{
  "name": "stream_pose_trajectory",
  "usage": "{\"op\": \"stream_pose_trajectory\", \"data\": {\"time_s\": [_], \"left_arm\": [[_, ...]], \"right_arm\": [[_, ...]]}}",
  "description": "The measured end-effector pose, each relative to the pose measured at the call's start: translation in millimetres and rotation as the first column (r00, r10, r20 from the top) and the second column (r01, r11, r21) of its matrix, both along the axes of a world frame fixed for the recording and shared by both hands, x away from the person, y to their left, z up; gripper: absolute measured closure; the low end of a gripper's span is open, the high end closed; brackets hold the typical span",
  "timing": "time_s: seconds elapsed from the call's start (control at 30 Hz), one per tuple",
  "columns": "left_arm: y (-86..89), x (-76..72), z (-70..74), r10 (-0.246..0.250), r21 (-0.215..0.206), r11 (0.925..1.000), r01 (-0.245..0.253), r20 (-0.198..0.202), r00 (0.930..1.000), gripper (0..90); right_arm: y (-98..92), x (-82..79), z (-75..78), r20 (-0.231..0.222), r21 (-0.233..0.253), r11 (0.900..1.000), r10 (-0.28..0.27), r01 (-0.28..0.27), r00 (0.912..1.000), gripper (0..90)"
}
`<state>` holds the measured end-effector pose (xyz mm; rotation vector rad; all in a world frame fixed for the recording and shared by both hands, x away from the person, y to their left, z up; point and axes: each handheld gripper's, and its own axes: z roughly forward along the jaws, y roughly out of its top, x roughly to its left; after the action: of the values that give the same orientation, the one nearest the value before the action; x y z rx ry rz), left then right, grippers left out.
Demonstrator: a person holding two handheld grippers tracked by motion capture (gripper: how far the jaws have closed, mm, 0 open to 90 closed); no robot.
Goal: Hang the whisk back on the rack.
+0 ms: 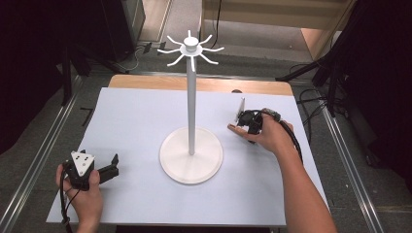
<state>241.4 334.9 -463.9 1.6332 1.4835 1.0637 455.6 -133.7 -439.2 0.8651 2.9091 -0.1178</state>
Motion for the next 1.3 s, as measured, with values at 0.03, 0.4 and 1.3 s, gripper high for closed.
{"op": "stream_pose_trajectory", "data": {"time_s": [0.03, 0.4, 1.3], "left_arm": [[0.5, -0.4, 0.2, -0.001, -0.003, 1.0000, 0.001, 0.000, 1.0000, 0.3], [1.5, -0.7, 0.3, -0.001, -0.013, 0.9999, 0.001, 0.003, 1.0000, 0.3], [0.6, -0.7, 0.2, -0.001, -0.004, 1.0000, 0.001, 0.000, 1.0000, 0.3]], "right_arm": [[-0.8, -1.7, 2.3, 0.008, 0.006, 1.000, -0.006, 0.006, 0.9999, 70.7], [-24.1, -32.3, 44.4, 0.180, 0.174, 0.985, -0.042, 0.010, 0.9827, 70.8], [-86.0, -80.5, 66.6, 0.345, 0.668, 0.744, -0.319, 0.008, 0.8825, 70.8]]}}
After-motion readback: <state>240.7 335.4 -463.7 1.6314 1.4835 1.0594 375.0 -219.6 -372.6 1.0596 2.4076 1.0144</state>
